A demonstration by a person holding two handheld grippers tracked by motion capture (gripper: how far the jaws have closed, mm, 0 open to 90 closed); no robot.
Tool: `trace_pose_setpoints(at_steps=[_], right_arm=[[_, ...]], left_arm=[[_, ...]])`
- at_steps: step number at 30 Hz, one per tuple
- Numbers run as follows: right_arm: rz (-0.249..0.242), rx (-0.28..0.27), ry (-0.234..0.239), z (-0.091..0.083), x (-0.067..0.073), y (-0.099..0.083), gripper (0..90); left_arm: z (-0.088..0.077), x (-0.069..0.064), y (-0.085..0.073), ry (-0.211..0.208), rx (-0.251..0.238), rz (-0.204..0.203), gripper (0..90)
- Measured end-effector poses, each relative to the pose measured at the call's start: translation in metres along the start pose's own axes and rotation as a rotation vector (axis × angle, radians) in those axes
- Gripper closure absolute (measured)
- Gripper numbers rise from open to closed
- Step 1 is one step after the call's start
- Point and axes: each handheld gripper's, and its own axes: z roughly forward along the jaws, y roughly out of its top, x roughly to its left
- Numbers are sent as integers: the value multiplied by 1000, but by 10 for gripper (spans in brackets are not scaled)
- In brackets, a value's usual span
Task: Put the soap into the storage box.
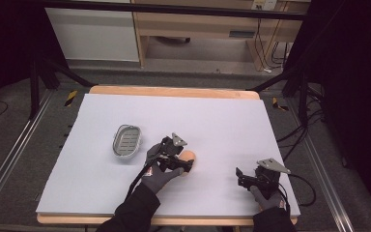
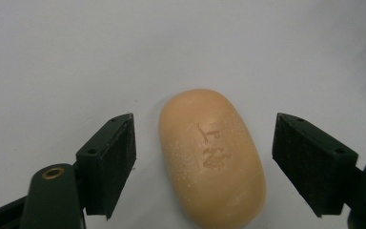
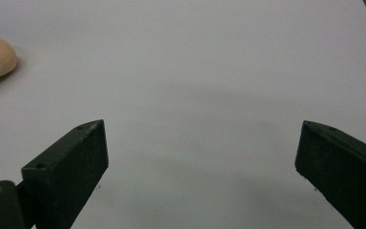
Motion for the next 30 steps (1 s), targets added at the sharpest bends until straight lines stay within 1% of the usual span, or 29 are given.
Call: trace_pose_setpoints(at_steps=[13,15,18,21,24,27,30], right_arm=[[-4,4,6,0,1,0,41],[-2,4,7,0,1,-1,41],[-3,7,9,0,1,-1,41],[-4,9,10,0,1,-1,41],[-6,7,8,0,1,-1,41],[-7,10,10,0,1,-1,42],[-5,12,11,1,2,-1,41]], left_arm=[[19,-4,0,3,34,-10,231],[23,-5,0,2,37,-19,231],[27,-6,-1,-1,51,-19,231],[31,-6,-2,6,51,-28,229],[34,-6,-4,8,59,-35,230],[35,-5,-5,22,73,-33,231],[35,-5,-6,16,78,-35,230]])
